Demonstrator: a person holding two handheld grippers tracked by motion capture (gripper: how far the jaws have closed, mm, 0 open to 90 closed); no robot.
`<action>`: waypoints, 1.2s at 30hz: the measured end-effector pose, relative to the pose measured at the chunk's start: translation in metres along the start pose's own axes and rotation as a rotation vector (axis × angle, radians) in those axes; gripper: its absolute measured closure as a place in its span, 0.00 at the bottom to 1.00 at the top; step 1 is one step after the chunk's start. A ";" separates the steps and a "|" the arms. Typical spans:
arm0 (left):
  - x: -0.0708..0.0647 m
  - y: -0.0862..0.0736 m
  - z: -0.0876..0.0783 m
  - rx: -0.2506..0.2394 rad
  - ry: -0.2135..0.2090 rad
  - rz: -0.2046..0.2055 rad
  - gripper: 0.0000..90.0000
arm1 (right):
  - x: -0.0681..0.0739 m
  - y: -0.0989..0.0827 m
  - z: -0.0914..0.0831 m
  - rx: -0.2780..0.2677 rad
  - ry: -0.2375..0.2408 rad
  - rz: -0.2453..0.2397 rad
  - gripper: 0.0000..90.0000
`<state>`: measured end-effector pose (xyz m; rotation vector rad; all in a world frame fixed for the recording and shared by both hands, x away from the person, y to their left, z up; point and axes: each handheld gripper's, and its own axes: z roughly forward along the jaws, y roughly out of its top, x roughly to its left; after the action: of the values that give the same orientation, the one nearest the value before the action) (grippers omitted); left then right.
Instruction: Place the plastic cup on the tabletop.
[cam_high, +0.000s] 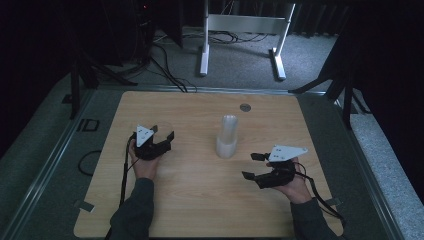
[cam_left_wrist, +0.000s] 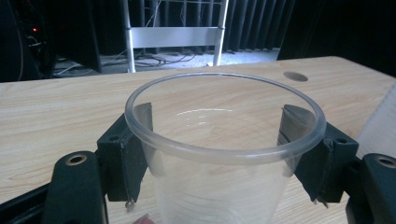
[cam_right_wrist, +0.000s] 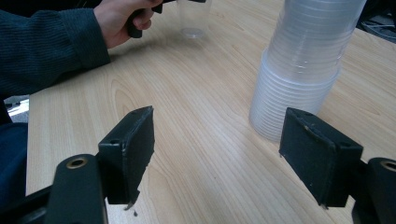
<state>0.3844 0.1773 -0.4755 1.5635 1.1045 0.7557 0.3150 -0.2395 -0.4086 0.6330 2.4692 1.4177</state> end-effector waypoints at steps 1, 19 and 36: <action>0.000 -0.001 0.001 0.006 0.003 0.003 0.31 | 0.000 0.000 0.000 0.000 0.000 0.000 0.29; 0.003 -0.009 0.008 0.049 0.016 -0.001 0.30 | 0.000 0.000 -0.001 -0.006 0.000 0.003 0.29; 0.002 -0.014 0.008 0.111 -0.016 -0.026 0.18 | -0.001 0.000 -0.001 -0.009 0.000 0.001 0.29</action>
<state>0.3886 0.1764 -0.4911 1.6424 1.1700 0.6735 0.3153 -0.2408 -0.4076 0.6330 2.4611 1.4289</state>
